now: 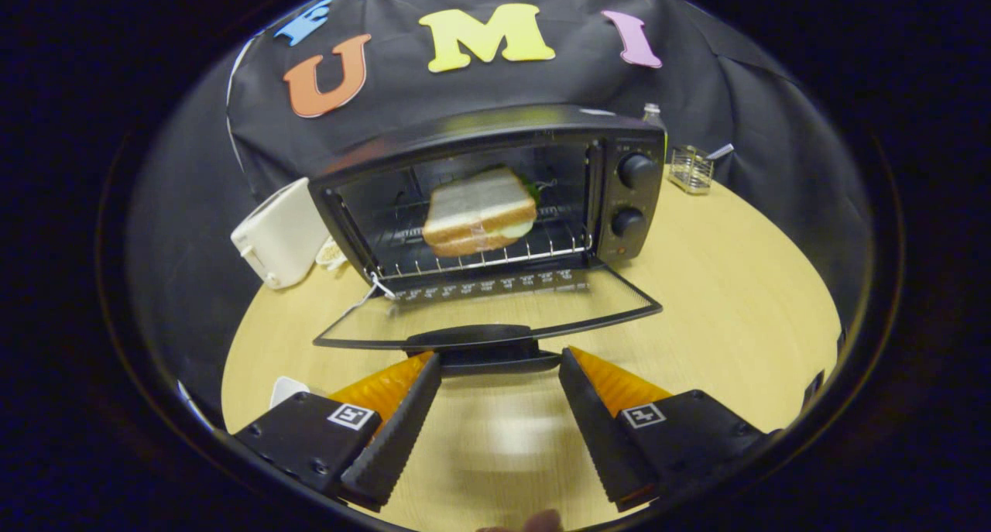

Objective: Open the toaster oven, put the food inside, and close the toaster oven door.

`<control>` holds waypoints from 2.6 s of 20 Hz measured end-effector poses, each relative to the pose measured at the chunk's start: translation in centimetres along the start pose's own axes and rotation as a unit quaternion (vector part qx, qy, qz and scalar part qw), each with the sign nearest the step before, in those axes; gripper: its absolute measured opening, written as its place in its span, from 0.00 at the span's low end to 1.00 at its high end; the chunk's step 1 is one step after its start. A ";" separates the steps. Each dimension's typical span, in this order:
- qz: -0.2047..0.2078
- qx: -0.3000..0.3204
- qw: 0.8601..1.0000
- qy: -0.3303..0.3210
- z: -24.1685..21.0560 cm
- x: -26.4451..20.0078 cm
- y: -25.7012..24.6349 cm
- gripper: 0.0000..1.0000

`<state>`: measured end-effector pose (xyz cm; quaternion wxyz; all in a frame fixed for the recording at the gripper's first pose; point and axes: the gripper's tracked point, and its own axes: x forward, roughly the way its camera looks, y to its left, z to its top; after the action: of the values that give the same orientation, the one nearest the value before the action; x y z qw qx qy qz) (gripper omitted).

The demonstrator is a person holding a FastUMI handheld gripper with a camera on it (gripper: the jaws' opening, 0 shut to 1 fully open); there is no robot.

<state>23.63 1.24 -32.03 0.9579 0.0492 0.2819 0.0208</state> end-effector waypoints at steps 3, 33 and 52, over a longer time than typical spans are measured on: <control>-0.001 0.002 1.000 -0.031 4.6 -0.4 0.6 1.00; 0.033 -0.045 0.959 -0.277 15.5 -37.9 2.6 1.00; 0.020 -0.035 0.971 -0.238 11.9 -36.3 2.8 1.00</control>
<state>-0.43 0.63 -2.25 0.9980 0.0251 0.0442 0.0370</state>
